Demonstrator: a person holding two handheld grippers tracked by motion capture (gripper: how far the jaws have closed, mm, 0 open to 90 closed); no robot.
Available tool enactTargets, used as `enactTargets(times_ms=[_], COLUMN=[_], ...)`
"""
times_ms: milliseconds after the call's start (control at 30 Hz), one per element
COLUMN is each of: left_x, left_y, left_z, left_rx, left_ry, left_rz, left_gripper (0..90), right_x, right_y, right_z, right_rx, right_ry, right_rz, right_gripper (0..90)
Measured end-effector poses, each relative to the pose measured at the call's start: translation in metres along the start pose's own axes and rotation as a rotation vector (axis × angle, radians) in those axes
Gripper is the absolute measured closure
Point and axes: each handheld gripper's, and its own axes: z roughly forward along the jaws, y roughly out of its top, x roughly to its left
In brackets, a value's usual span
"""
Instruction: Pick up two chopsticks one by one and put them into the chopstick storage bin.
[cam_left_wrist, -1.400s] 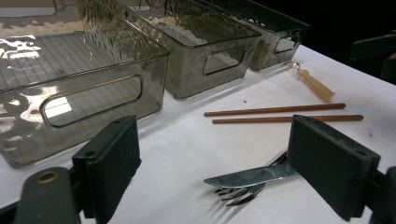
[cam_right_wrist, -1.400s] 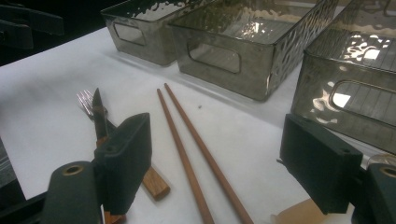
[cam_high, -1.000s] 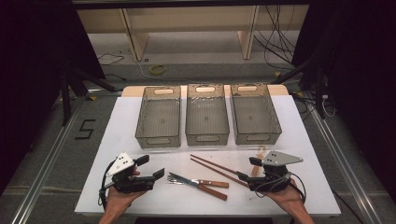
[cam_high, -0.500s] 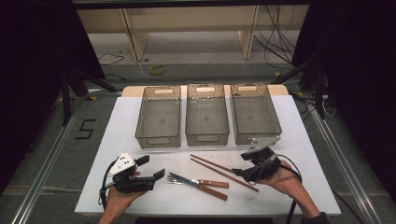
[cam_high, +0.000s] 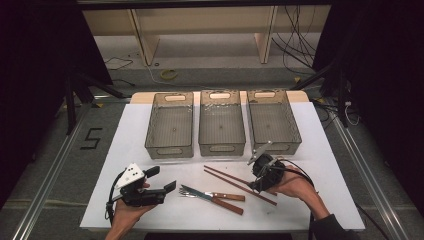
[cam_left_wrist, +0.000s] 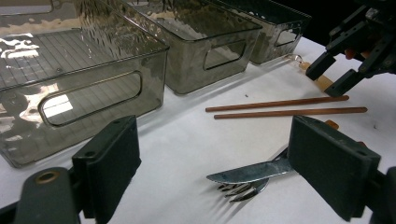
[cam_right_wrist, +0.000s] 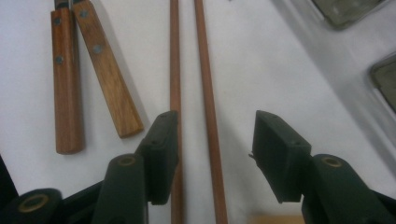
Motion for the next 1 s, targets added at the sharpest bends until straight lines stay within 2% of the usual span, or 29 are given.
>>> enactTargets(times_ms=[133,567,667,1000], left_x=[0.0,0.0,0.0,0.0], left_y=[0.0,0.0,0.0,0.0], left_z=[0.0,0.0,0.0,0.0], left_rx=[-0.002,-0.004,-0.004,-0.003], left_ry=[0.001,-0.001,0.0,0.001], left_rz=[-0.003,-0.001,0.001,0.0], left_gripper=[16.3,16.3,16.2,16.2], right_x=[-0.004,-0.005,-0.005,-0.002], right_y=[0.0,0.002,0.002,0.005], right_z=[0.005,0.014,0.016,0.021], right_rx=[0.031,0.104,0.126,0.181], right_ry=[-0.002,0.002,-0.003,-0.013], right_rz=[0.011,-0.014,-0.005,-0.032], right_gripper=[56.0,68.1,71.5,79.6])
